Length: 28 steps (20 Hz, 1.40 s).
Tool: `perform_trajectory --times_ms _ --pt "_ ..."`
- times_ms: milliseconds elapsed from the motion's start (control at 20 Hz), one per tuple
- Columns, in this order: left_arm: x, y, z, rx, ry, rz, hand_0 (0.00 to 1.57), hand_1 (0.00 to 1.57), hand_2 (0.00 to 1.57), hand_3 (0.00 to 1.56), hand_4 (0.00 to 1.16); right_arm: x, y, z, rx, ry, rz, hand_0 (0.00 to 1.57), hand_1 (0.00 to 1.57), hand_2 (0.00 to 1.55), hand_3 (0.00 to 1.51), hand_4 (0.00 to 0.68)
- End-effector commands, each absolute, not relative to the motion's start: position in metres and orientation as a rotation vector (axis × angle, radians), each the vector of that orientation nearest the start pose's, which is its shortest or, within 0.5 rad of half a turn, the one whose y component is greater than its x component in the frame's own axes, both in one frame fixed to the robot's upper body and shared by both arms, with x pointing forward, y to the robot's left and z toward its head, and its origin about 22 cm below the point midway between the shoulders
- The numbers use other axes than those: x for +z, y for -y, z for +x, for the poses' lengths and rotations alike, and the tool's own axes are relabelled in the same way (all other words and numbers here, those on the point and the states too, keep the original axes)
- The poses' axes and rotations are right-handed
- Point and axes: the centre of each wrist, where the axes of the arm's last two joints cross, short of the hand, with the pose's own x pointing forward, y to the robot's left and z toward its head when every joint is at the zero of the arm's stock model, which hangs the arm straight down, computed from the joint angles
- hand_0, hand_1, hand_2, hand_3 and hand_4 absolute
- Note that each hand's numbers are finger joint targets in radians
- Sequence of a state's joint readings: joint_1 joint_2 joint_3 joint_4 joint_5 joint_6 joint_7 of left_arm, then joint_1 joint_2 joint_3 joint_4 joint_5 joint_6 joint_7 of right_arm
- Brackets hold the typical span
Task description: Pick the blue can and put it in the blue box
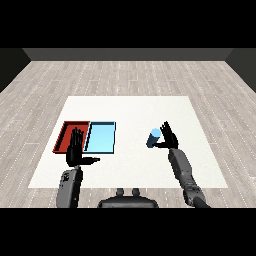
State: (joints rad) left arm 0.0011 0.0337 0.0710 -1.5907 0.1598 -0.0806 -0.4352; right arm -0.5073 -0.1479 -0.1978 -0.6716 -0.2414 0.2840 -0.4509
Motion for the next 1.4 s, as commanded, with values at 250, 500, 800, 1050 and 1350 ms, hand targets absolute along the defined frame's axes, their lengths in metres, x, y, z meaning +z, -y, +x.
perform_trajectory --times_ms 250,500,800,1050,1350 --pt "0.010 -0.263 0.240 0.098 2.052 -0.098 0.00 0.00 0.00 0.00 0.00 -0.068 0.253 0.347 -0.074 1.617 0.292 0.00 0.00 0.00 0.00 0.000" --pt "0.011 -0.249 0.236 0.097 2.034 -0.080 0.00 0.00 0.00 0.00 0.00 -0.064 0.252 0.358 -0.086 1.607 0.327 0.00 0.00 0.00 0.00 0.000" --pt "-0.011 -0.254 0.226 0.107 2.042 -0.071 0.00 0.00 0.00 0.00 0.00 -0.076 0.254 0.353 -0.079 1.620 0.326 0.00 0.00 0.00 0.00 0.000" --pt "0.017 -0.261 0.250 0.112 2.043 -0.076 0.00 0.00 0.00 0.00 0.00 -0.061 0.232 0.360 -0.053 1.611 0.317 0.00 0.00 0.00 0.00 0.000" --pt "0.003 -0.265 0.233 0.110 2.058 -0.085 0.00 0.00 0.00 0.00 0.00 -0.069 0.213 0.359 -0.066 1.600 0.362 0.00 0.00 0.00 0.00 0.000"
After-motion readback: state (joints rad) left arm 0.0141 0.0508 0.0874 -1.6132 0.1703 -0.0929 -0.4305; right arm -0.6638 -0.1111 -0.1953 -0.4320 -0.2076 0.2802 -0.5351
